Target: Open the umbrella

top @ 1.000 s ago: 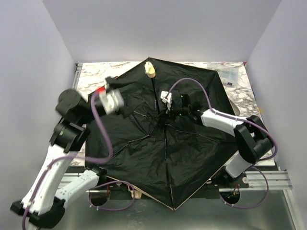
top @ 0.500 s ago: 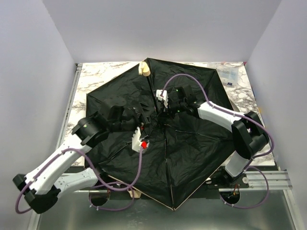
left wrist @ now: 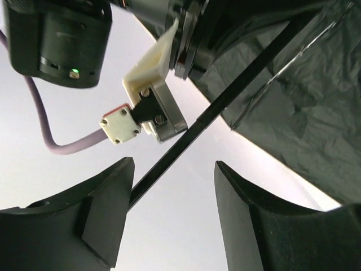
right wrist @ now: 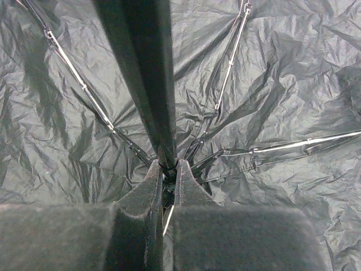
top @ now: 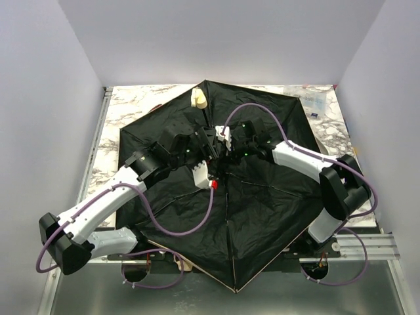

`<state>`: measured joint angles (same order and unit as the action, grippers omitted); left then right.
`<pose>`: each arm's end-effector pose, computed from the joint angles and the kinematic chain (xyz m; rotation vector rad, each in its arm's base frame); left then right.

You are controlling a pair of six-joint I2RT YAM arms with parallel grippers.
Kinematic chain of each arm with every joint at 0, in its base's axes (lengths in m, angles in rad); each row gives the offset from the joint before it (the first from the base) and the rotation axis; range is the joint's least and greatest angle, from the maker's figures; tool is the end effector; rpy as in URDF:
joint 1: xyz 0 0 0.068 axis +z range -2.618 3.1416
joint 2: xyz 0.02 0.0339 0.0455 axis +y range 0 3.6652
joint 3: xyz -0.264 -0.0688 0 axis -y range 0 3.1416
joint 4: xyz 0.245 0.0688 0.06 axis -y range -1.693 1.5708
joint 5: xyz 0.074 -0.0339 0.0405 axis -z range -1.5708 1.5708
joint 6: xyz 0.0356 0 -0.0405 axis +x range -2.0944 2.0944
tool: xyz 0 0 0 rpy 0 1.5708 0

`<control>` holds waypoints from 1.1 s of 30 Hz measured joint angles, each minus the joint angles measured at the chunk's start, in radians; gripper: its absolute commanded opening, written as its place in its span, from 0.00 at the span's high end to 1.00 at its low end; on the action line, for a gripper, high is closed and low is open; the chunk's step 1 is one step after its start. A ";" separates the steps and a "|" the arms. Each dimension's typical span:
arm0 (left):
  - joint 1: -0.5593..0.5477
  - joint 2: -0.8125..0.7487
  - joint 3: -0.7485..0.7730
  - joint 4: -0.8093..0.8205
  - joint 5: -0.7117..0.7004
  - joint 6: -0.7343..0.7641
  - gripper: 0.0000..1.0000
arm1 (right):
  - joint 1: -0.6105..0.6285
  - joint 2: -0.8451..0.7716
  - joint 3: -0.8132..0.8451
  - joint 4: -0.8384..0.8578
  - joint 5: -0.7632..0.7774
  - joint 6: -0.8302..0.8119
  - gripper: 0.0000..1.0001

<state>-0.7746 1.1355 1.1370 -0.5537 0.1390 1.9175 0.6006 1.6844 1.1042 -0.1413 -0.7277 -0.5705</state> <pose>0.1728 -0.1760 0.3559 2.1258 0.3998 0.5263 0.2863 0.2248 0.2252 -1.5137 1.6052 0.8427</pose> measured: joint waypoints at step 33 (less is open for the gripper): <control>0.006 0.189 0.148 0.151 -0.299 -0.060 1.00 | -0.087 -0.430 0.301 -0.081 0.202 0.336 0.38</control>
<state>-0.7681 1.3247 1.2850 -0.4023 -0.1604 1.8572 0.5140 1.2549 1.4055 -0.2222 -0.5255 -0.2340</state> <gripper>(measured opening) 0.085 0.671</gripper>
